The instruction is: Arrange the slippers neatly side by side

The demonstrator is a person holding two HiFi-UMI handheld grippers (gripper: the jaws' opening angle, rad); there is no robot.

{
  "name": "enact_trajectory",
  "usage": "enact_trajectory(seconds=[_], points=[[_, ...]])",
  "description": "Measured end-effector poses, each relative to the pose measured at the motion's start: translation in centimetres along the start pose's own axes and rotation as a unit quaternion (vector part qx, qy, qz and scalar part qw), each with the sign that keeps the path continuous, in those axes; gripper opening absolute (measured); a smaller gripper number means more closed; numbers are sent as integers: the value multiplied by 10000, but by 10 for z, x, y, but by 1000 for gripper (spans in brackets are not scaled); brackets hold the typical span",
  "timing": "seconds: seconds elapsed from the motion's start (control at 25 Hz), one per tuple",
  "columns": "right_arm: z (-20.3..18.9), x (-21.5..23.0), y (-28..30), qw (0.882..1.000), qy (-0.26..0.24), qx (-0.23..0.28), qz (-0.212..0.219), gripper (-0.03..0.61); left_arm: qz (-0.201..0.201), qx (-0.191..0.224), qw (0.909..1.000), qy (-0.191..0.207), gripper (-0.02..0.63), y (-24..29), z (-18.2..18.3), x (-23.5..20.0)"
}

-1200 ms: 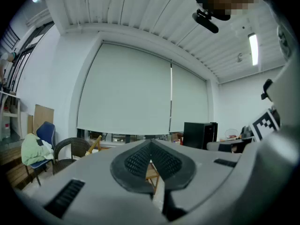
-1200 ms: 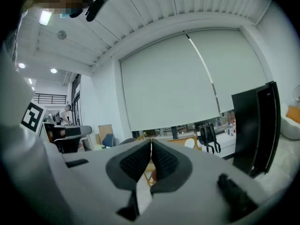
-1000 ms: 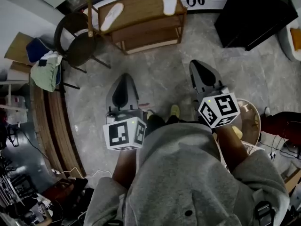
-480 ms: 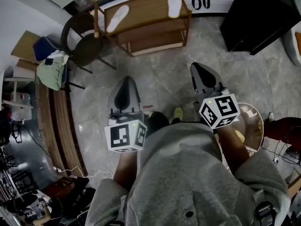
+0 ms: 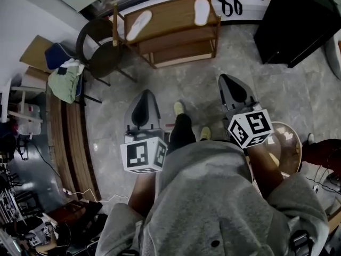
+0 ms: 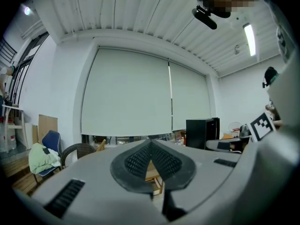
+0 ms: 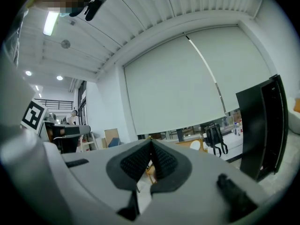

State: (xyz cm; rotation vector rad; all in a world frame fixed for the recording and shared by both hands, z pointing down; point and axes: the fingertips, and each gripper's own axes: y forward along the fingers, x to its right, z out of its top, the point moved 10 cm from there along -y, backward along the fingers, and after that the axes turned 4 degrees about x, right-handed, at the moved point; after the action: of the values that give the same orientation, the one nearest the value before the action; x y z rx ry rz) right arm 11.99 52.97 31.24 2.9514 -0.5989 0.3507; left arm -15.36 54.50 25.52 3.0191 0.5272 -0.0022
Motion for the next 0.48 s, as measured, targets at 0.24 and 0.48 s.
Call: enact_trajectory(seconds=[0.24, 0.48], points=[[6, 7, 5, 9999, 3, 140, -51, 25, -124, 49, 9998, 138, 13, 13, 5, 3], [10, 17, 20, 9998, 20, 194, -105, 25, -214, 100, 9996, 129, 12, 35, 6, -1]])
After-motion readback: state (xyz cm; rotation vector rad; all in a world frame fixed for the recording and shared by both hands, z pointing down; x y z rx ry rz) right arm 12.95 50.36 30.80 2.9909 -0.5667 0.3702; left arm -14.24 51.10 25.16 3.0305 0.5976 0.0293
